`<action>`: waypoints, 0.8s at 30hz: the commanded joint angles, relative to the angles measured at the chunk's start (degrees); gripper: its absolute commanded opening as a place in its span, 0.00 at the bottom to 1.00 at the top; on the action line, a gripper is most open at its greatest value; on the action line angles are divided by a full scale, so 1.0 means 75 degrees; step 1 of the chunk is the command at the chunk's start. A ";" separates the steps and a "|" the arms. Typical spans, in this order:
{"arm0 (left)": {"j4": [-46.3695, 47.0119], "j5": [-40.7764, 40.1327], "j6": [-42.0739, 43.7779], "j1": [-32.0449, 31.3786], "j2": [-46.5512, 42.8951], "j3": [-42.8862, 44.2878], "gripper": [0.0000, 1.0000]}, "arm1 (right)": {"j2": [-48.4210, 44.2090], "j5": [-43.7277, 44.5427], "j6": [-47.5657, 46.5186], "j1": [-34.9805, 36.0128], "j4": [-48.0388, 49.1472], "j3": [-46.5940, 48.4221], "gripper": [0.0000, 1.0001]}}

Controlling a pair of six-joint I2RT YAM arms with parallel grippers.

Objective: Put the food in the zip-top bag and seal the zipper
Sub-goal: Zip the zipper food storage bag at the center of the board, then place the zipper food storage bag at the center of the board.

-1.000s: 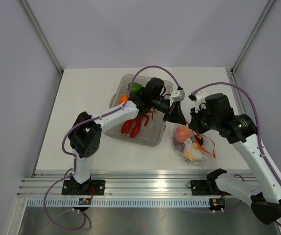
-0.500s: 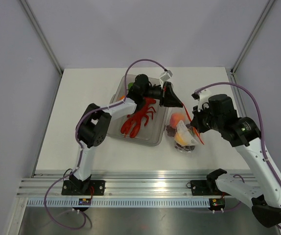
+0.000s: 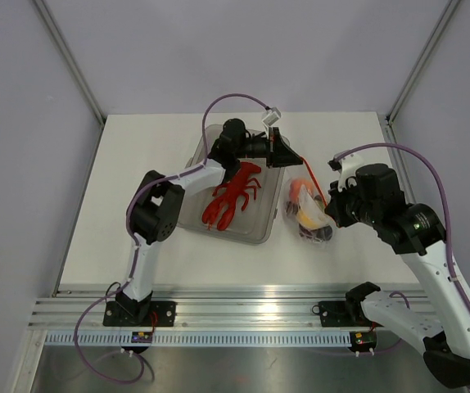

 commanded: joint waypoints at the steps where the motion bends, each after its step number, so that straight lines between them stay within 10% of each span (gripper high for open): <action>1: 0.0262 -0.1212 -0.0003 0.0573 -0.0332 0.0550 0.00 | -0.0100 0.0019 0.0100 0.0049 -0.0419 0.0180 0.00; 24: -0.1049 -0.0943 0.0534 -0.0023 0.0476 0.2529 0.00 | -0.0498 0.2736 0.1038 0.0049 0.0096 0.0520 0.00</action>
